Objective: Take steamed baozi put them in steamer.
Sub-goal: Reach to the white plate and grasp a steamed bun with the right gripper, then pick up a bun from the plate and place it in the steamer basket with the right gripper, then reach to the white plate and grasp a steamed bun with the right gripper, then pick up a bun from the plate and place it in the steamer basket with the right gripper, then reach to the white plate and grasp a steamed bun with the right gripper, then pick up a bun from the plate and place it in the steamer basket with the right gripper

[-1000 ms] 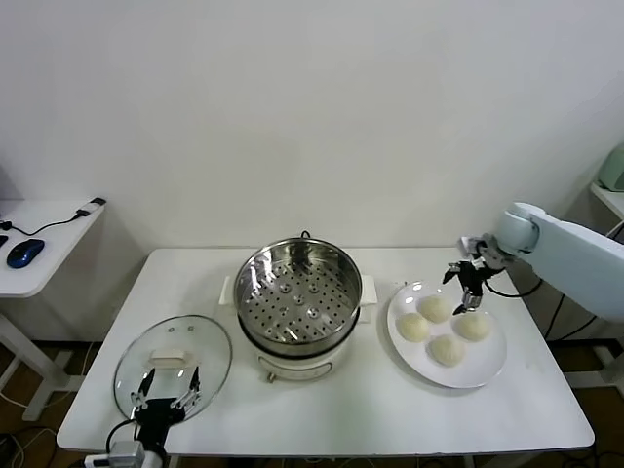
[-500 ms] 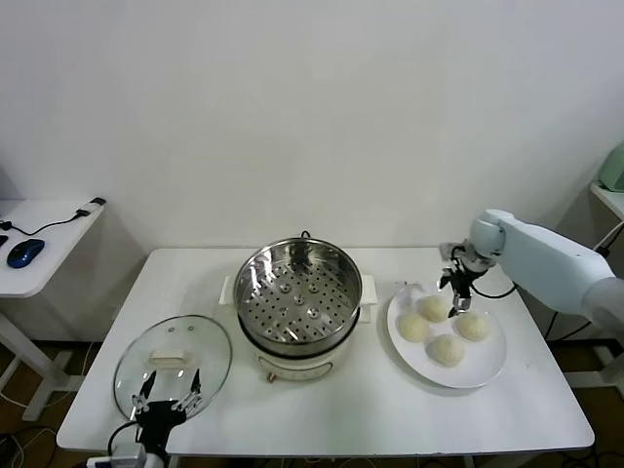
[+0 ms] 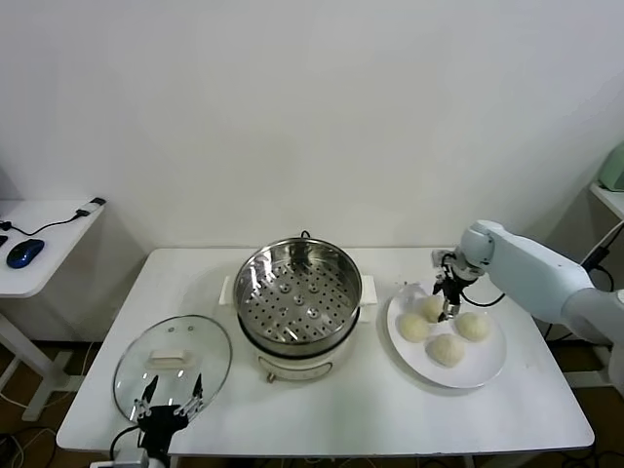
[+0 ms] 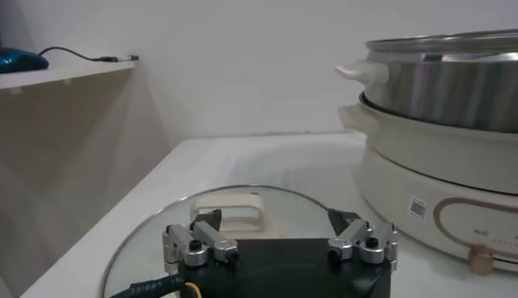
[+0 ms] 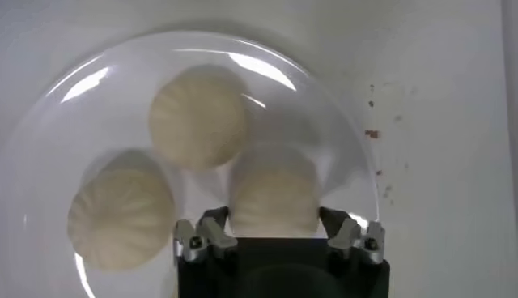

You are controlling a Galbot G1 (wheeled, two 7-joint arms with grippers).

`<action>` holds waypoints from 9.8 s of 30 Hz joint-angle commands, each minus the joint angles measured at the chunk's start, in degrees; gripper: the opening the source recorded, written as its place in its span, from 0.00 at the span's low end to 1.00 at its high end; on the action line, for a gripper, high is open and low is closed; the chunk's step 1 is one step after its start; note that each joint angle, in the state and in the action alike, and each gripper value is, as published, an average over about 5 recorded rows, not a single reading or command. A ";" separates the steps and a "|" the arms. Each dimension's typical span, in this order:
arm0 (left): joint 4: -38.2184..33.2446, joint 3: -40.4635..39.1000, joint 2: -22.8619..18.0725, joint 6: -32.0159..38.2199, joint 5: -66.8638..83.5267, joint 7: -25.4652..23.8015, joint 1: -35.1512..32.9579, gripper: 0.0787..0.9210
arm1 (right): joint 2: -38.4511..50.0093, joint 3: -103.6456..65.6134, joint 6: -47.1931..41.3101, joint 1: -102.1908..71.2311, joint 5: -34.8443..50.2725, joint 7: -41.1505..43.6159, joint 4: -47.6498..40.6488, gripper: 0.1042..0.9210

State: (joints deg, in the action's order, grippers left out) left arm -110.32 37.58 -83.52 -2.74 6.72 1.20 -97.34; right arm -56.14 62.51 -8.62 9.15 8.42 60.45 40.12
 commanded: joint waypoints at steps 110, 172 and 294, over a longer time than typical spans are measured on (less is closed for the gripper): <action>-0.70 -0.70 -0.21 0.77 -2.42 0.13 0.07 0.88 | 8.56 26.62 -10.75 13.65 20.43 -12.34 27.74 0.88; -3.93 -2.27 -0.41 -0.66 -3.22 -0.10 -0.04 0.88 | -24.01 24.90 -22.95 33.74 49.98 -19.98 35.64 0.66; -4.56 -2.49 -1.13 -1.24 -4.12 -1.32 -0.11 0.88 | -11.80 22.85 19.00 49.38 17.76 5.18 46.18 0.67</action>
State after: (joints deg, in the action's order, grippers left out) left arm -114.92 35.11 -84.63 -3.95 2.60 -0.10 -97.40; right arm -57.10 89.22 -0.40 51.44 27.89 61.65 77.80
